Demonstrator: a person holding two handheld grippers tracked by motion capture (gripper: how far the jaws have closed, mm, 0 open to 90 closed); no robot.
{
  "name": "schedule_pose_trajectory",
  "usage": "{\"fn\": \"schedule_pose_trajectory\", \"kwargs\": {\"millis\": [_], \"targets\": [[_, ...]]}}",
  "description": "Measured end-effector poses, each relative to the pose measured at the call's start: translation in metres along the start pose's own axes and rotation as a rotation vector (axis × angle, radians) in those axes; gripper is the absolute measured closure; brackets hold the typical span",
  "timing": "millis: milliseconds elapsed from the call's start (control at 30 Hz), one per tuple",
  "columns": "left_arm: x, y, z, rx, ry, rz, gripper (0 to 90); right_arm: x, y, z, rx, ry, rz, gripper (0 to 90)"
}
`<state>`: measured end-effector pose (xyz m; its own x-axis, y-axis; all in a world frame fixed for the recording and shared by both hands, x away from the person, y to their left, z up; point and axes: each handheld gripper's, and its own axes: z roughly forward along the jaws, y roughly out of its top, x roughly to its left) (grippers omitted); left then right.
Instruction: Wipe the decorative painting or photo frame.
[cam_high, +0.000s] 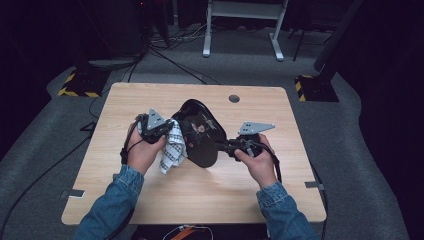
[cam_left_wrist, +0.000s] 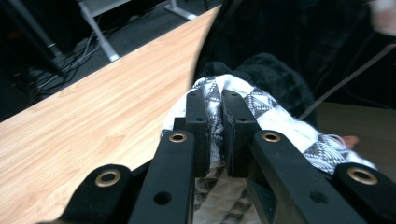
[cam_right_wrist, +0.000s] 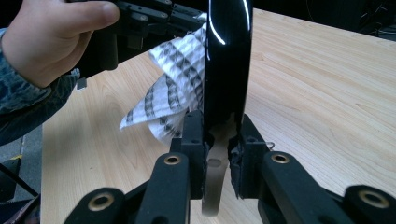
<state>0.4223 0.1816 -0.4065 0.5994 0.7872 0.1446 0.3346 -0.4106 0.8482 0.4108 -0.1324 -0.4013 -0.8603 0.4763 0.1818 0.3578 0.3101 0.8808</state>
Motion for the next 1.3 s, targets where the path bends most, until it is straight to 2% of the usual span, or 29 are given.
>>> {"fn": "schedule_pose_trajectory", "kwargs": {"millis": [33,67,167,200,300,400,500,600,733,800,900,967,1033,1067,1100,1133,1200,1300], "targets": [[-0.007,0.001,0.000,0.002,-0.018,0.018,82.9,0.000,0.000,0.000,0.000,-0.001,0.000,78.5],[-0.007,0.001,0.000,0.002,-0.018,0.018,82.9,0.000,0.000,0.000,0.000,-0.001,0.000,78.5],[-0.026,0.006,0.000,-0.005,-0.050,0.064,82.9,0.000,0.000,0.000,-0.001,-0.001,0.003,78.5],[-0.026,0.006,0.000,-0.005,-0.050,0.064,82.9,0.000,0.000,0.000,-0.001,-0.001,0.003,78.5],[-0.040,0.010,-0.001,-0.011,-0.066,0.105,82.9,0.000,0.000,0.000,0.000,-0.001,0.005,78.6],[-0.050,0.013,-0.002,-0.017,-0.092,0.120,82.9,-0.001,0.000,0.000,-0.001,0.000,0.006,78.6],[-0.054,0.013,-0.001,-0.018,-0.086,0.148,82.9,-0.001,0.000,-0.001,0.000,-0.001,0.005,78.7],[-0.050,0.009,0.000,-0.024,-0.096,0.127,82.8,-0.001,0.000,0.000,-0.002,0.000,0.006,78.6],[-0.044,0.004,0.002,-0.014,-0.084,0.113,82.9,-0.001,0.000,0.000,-0.003,0.002,0.008,78.6],[-0.039,0.001,0.003,-0.010,-0.073,0.101,82.8,-0.001,0.000,0.000,-0.002,0.002,0.009,78.6],[-0.027,-0.005,0.005,0.015,-0.028,0.104,82.8,-0.001,0.000,-0.001,-0.002,0.004,0.009,78.5],[-0.023,-0.006,0.005,0.021,-0.021,0.101,82.8,-0.001,0.000,0.000,-0.002,0.005,0.010,78.4],[-0.011,-0.012,0.007,0.029,-0.004,0.065,82.7,-0.001,0.000,0.000,-0.001,0.006,0.010,78.4],[-0.011,-0.012,0.007,0.029,-0.004,0.065,82.7,-0.001,0.000,0.000,-0.001,0.006,0.010,78.4],[-0.003,-0.016,0.008,0.036,0.010,0.044,82.7,-0.001,0.000,0.000,0.000,0.007,0.010,78.3],[-0.003,-0.016,0.008,0.036,0.010,0.044,82.7,-0.001,0.000,0.000,0.000,0.007,0.010,78.3],[0.005,-0.020,0.010,0.031,0.017,0.014,82.7,0.000,0.000,0.000,0.000,0.006,0.008,78.2],[0.007,-0.021,0.010,0.032,0.021,0.006,82.7,-0.001,0.000,0.000,0.000,0.009,0.009,78.0]]}}
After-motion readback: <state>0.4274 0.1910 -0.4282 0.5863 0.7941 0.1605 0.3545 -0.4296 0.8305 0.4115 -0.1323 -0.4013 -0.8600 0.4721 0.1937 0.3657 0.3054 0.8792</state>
